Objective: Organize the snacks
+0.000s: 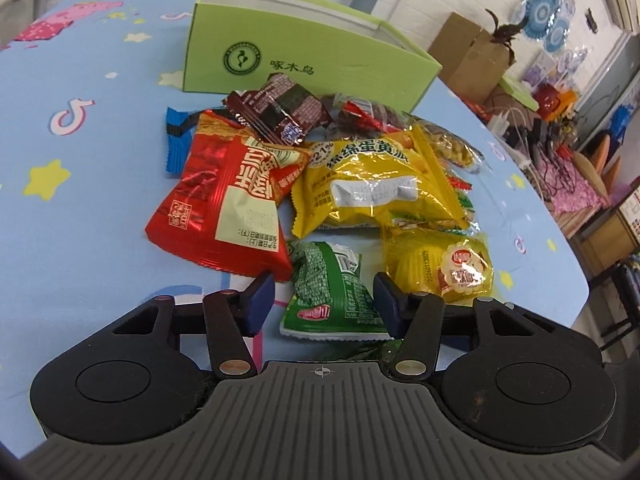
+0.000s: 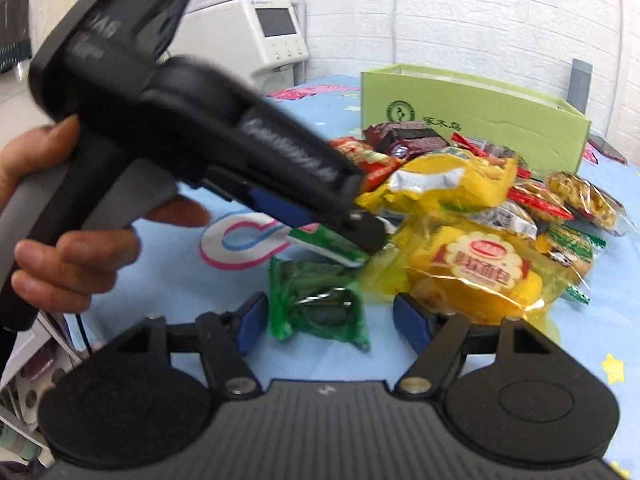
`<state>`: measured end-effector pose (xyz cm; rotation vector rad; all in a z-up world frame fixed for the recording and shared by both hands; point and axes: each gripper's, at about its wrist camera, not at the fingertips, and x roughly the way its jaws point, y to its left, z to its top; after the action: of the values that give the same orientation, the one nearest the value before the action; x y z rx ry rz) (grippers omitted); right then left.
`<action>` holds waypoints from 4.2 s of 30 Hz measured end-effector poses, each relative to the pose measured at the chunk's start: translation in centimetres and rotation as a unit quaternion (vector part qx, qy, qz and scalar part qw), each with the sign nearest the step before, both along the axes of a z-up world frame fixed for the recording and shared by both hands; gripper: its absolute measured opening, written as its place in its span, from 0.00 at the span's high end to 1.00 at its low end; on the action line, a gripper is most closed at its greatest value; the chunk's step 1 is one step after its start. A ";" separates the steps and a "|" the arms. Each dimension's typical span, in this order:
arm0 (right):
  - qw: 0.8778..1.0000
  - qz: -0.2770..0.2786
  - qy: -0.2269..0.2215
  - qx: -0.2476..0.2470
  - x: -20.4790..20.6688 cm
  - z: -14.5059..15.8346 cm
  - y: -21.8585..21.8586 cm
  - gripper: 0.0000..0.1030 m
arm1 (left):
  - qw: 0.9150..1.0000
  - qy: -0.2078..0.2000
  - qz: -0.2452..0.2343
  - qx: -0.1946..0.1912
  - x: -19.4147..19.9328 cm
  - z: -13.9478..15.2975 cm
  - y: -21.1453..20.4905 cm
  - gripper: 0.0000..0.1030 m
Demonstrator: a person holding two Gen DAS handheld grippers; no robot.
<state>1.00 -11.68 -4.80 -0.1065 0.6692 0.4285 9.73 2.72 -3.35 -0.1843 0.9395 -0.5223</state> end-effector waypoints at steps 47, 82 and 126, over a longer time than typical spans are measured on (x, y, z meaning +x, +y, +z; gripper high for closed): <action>1.000 0.008 0.003 -0.027 0.9 0.0 -1.9 0.63 | 0.999 -0.018 -0.005 0.030 -0.8 -0.1 1.6 0.86; 0.996 -0.069 -0.053 0.023 13.5 6.9 -8.7 0.63 | 0.996 -0.083 -0.037 -0.014 7.8 5.8 1.2 0.88; 0.998 -0.051 0.007 0.043 2.7 0.3 -5.0 0.67 | 0.999 -0.027 -0.007 0.040 0.0 0.4 -0.1 0.90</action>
<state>3.70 -16.69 -4.46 0.0118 0.6669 0.3596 9.73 2.63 -2.98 -0.0906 0.9086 -0.4992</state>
